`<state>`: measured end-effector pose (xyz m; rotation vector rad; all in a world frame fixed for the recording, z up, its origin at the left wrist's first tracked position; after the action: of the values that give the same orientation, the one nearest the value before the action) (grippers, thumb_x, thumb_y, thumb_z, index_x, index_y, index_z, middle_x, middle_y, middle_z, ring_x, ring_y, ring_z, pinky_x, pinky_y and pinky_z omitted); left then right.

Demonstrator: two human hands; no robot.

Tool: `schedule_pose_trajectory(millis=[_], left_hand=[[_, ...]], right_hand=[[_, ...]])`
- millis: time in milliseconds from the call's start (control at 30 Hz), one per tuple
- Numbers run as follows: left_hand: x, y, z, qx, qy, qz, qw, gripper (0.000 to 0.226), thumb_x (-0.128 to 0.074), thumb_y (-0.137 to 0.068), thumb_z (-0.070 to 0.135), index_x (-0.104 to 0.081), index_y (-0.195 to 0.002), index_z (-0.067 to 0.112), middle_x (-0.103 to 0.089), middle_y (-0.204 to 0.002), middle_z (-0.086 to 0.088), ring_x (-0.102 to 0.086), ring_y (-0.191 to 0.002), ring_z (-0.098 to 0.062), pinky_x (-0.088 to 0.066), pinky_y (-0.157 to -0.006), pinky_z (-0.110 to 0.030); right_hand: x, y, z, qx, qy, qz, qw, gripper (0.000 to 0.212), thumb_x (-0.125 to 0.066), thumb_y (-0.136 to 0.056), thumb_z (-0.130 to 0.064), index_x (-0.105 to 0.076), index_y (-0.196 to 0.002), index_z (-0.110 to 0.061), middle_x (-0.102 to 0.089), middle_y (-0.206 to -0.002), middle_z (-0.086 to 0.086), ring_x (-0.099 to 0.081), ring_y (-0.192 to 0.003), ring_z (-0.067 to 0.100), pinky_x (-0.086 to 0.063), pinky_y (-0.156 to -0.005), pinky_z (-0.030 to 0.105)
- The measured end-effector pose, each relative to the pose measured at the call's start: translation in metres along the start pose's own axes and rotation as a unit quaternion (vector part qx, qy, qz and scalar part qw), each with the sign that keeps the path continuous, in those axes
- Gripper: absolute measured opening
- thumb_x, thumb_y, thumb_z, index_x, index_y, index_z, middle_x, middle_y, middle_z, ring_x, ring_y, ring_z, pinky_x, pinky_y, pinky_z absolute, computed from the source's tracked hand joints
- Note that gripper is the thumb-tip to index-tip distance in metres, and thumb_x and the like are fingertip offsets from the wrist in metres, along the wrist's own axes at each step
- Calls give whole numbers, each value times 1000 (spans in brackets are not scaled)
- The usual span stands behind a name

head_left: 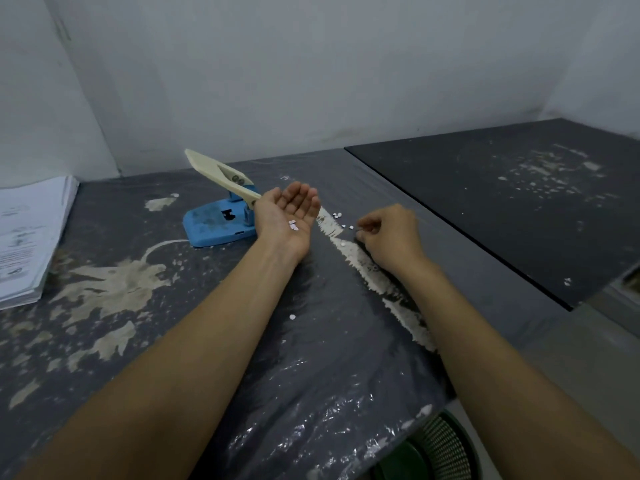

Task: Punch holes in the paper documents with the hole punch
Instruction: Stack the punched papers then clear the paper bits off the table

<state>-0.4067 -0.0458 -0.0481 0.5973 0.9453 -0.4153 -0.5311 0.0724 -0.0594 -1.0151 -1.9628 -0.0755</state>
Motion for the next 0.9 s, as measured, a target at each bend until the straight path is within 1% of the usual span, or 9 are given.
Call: schedule_pose_trajectory(millis=[133,233,333,433,533,667,767,800,900], left_hand=[[5,-15,-4,-6,-31,-9,999,36,-40,-102,20,-63,-80,2,-66,-74,-13,-67,-62,-22,-56,-58,-30],[11,-19,-8,-16,-41,-27,999,36,-41,-102,21,-63,-80,2,-67,-74,-12,-67,-64,-21,-57,-61,-30],[13,-21,-9,-21,-37,-33,999,36,-41,-102,21,-62,-79,3,-66,-73,-11,-67,-63,-21,-58,-62,-30],[14,-19,-8,-21,-39,-42,998,37,-41,-102,21,-63,-79,3,-67,-71,-11,-67,-61,-20,-58,-61,-29],[15,-16,-9,-20,-49,-44,998,37,-42,-103,21,-63,-79,3,-68,-68,-10,-68,-61,-20,-58,-61,-29],[16,-14,-10,-22,-61,-49,997,36,-42,-103,21,-63,-80,3,-68,-69,-10,-68,-62,-20,-58,-62,-29],[16,-12,-12,-21,-68,-50,996,36,-42,-103,22,-63,-80,3,-67,-69,-10,-68,-62,-20,-58,-59,-29],[16,-12,-12,-22,-70,-48,996,36,-42,-103,22,-63,-80,3,-67,-69,-10,-68,-62,-20,-58,-59,-29],[16,-10,-12,-25,-82,-33,996,36,-43,-102,23,-62,-77,5,-65,-67,-9,-65,-59,-18,-56,-57,-28]], right_hand=[[-15,-12,-6,44,61,-36,997,15,-64,-82,4,-70,-96,8,-71,-91,23,-68,-88,33,-57,-76,46],[-24,-15,-14,137,114,-83,981,20,-58,-78,8,-73,-88,1,-69,-87,17,-64,-84,32,-52,-70,39],[-27,-11,-15,222,137,-85,962,23,-63,-77,6,-78,-92,-5,-68,-92,10,-62,-85,28,-49,-70,34],[-26,-6,-13,244,141,-83,956,25,-67,-75,8,-78,-92,-7,-69,-94,9,-62,-86,25,-52,-74,36],[-22,1,-15,262,145,-89,950,18,-64,-75,7,-75,-82,-5,-69,-87,7,-63,-80,23,-51,-70,36],[-10,7,-15,218,65,-80,970,29,-60,-77,12,-79,-90,-6,-74,-90,6,-64,-79,15,-48,-69,21],[-6,4,-13,152,36,-63,986,35,-52,-80,17,-77,-98,-1,-74,-99,9,-62,-81,7,-42,-68,1],[-8,4,-16,150,47,-67,985,34,-51,-80,14,-76,-98,-1,-74,-101,8,-64,-83,9,-45,-72,4],[-21,9,-22,193,107,-96,971,24,-50,-80,0,-73,-82,-6,-71,-87,9,-64,-83,26,-53,-73,32]])
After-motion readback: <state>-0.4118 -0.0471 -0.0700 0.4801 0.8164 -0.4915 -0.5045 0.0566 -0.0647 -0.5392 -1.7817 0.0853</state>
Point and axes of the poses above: each hand's wrist, its own y-axis away from the middle knuckle, its own x-axis out of the back of the hand, z = x × y, the point moved 2 cm from there along -y, towards the middle knuckle
